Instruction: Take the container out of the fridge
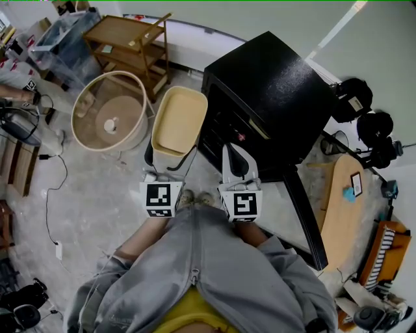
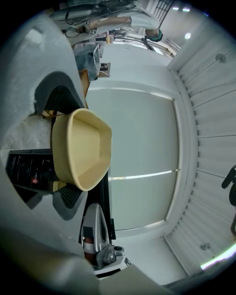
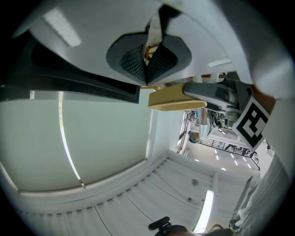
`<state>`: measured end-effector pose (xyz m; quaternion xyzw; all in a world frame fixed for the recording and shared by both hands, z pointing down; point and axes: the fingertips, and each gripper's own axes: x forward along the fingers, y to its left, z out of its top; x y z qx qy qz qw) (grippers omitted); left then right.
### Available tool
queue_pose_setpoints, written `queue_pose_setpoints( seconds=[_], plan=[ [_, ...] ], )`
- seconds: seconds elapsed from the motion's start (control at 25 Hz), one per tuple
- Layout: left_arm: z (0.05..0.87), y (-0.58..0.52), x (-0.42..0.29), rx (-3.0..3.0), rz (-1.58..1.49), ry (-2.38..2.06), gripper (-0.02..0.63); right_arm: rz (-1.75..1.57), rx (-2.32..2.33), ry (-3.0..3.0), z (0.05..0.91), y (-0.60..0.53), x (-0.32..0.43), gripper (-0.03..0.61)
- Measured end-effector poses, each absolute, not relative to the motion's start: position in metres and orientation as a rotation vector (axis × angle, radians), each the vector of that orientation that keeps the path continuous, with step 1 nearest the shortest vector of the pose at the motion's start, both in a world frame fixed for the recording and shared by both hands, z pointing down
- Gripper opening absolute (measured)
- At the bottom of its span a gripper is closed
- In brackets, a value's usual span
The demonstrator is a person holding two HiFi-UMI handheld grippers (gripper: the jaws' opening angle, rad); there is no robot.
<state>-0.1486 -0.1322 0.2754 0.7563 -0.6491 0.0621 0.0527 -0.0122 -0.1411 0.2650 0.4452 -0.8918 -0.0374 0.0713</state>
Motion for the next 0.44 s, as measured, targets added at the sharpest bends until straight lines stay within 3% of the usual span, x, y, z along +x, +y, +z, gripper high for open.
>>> queue_pose_setpoints(
  seconds=[0.44],
  plan=[
    [0.2764,-0.1398,-0.1457,2.319,0.212,-1.962,0.483,-0.066,1.321,-2.667,0.2743,-0.1487,-0.0112,0.0]
  ],
)
